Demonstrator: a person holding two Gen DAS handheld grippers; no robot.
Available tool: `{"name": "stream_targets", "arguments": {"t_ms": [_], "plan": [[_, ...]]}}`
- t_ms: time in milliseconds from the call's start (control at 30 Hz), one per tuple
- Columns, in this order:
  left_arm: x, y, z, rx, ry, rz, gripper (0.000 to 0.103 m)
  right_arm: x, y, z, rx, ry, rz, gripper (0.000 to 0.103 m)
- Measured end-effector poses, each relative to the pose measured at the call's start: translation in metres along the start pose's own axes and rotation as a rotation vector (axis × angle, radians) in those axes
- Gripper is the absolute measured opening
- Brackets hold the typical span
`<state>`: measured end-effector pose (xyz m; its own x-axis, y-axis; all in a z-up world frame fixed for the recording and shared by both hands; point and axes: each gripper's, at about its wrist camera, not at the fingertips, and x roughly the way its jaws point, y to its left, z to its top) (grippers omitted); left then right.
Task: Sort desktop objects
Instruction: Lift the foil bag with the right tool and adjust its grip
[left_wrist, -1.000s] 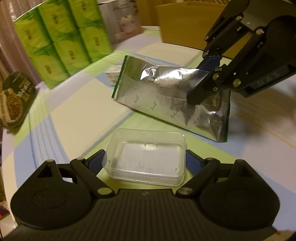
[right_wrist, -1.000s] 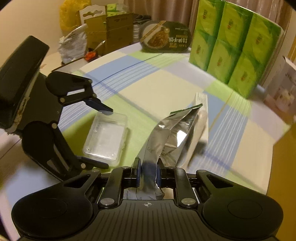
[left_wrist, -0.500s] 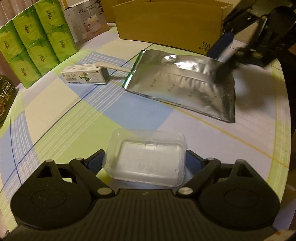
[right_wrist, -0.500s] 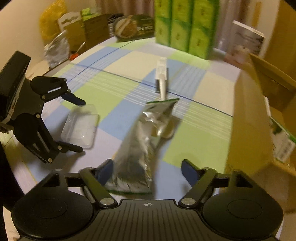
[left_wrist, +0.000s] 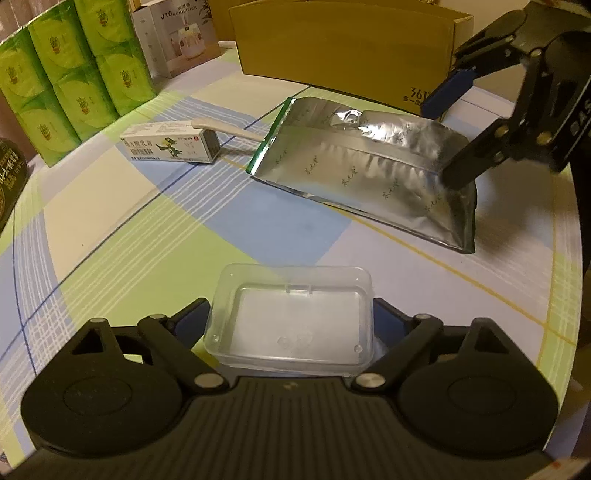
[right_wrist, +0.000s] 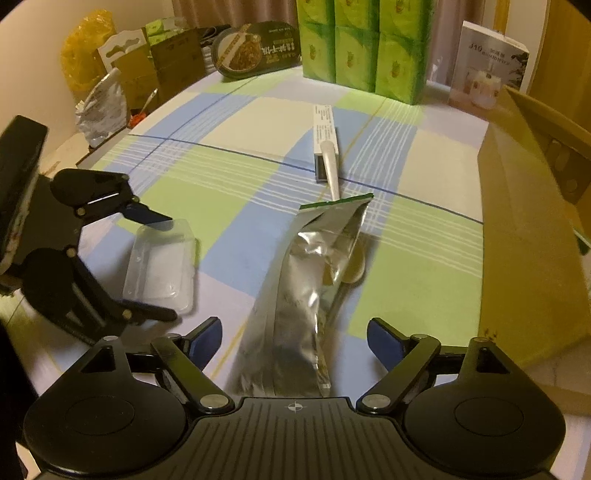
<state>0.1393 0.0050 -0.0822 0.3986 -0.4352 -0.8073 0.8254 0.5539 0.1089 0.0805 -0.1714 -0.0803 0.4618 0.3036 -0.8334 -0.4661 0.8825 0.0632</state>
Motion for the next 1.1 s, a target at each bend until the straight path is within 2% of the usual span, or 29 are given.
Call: {"name": "stream_targets", "arguments": {"t_ms": [100,267,433,567,600,667,700,733,867,933,1100], "plan": [[-0.001,0.001,0.001,-0.002,-0.002,0.006,0.087,0.007,0.001,0.006,0.001,0.014,-0.007,0.088],[-0.008,0.009,0.005,-0.037,-0.049,0.028,0.087,0.021,0.004,0.012,-0.005,0.052,-0.024,0.089],[-0.008,0.019,0.007,-0.056,-0.04,0.071,0.087,0.037,0.006,0.017,-0.001,0.092,-0.02,0.089],[-0.006,0.018,0.008,-0.042,-0.033,0.073,0.087,0.048,0.01,0.02,-0.009,0.117,-0.028,0.088],[-0.006,0.017,0.008,-0.037,-0.034,0.071,0.087,0.05,0.011,0.021,-0.016,0.122,-0.033,0.086],[-0.005,0.016,0.009,-0.032,-0.035,0.067,0.087,0.054,0.012,0.021,-0.04,0.133,-0.038,0.071],[-0.004,0.016,0.009,-0.033,-0.036,0.065,0.087,0.055,0.013,0.02,-0.05,0.138,-0.043,0.07],[-0.004,0.016,0.009,-0.034,-0.037,0.064,0.087,0.056,0.013,0.019,-0.066,0.138,-0.05,0.062],[-0.005,0.016,0.01,-0.034,-0.047,0.051,0.087,0.048,0.011,0.014,-0.121,0.136,-0.013,0.043],[-0.004,0.014,0.011,-0.028,-0.048,0.044,0.087,0.041,0.011,0.011,-0.174,0.141,0.0,0.039],[-0.004,0.009,0.012,-0.008,-0.046,0.021,0.087,0.028,0.006,-0.005,-0.253,0.204,0.027,0.039]]}}
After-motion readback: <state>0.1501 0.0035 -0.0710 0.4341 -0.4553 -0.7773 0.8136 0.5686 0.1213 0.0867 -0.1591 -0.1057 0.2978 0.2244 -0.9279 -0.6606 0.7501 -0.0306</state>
